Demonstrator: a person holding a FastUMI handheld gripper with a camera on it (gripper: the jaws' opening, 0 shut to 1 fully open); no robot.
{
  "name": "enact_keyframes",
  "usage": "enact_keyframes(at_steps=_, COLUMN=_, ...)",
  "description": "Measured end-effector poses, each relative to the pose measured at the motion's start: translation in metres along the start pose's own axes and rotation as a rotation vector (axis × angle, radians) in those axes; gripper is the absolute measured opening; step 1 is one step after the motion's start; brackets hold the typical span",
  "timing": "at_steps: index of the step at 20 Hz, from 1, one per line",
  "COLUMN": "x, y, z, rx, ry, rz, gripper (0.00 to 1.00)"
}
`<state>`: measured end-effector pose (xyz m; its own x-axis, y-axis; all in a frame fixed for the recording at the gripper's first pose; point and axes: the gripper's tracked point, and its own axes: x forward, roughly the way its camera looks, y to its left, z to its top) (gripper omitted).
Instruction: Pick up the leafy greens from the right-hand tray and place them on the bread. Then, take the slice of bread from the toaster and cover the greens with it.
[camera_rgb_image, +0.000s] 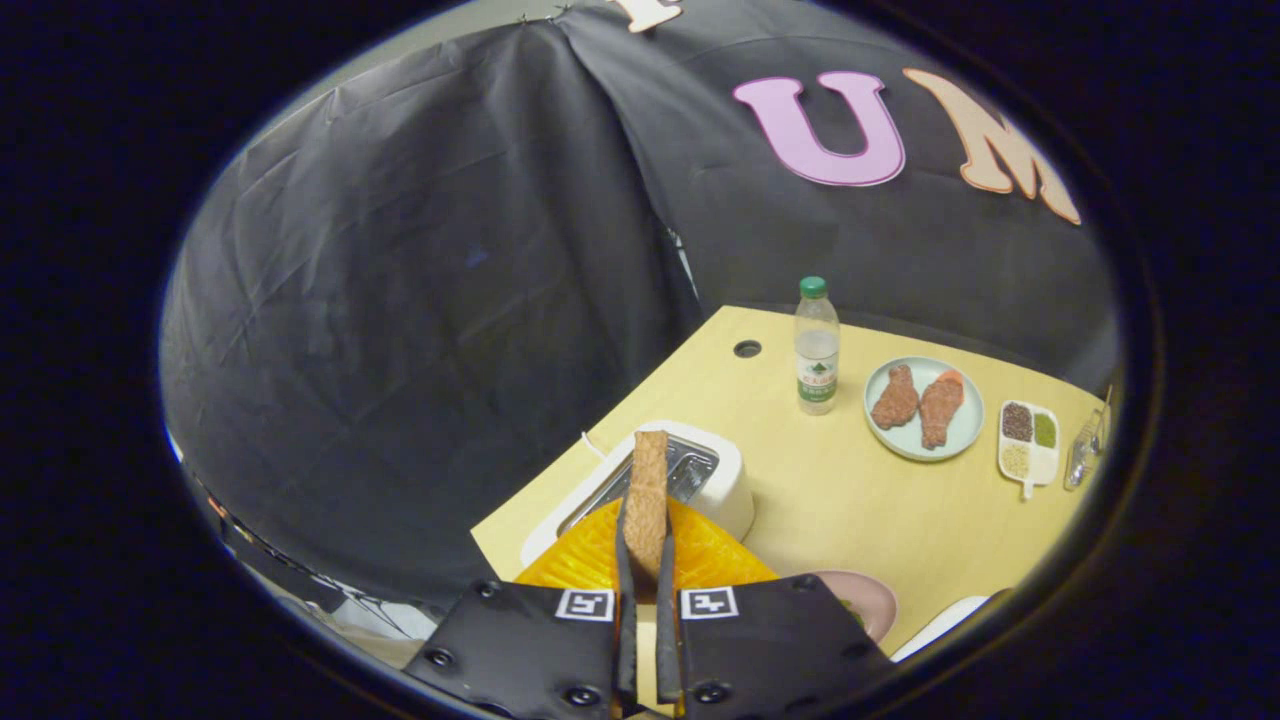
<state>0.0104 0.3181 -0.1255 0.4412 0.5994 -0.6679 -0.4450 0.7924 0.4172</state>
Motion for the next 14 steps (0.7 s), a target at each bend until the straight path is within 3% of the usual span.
enact_keyframes(at_steps=6, x=-0.027, y=-0.04, z=-0.022, rx=0.084, ry=-0.034, rz=-0.039, gripper=0.1)
enact_keyframes(at_steps=14, x=-0.029, y=-0.099, z=-0.096, rx=0.241, ry=0.0, rz=-0.103, gripper=0.1)
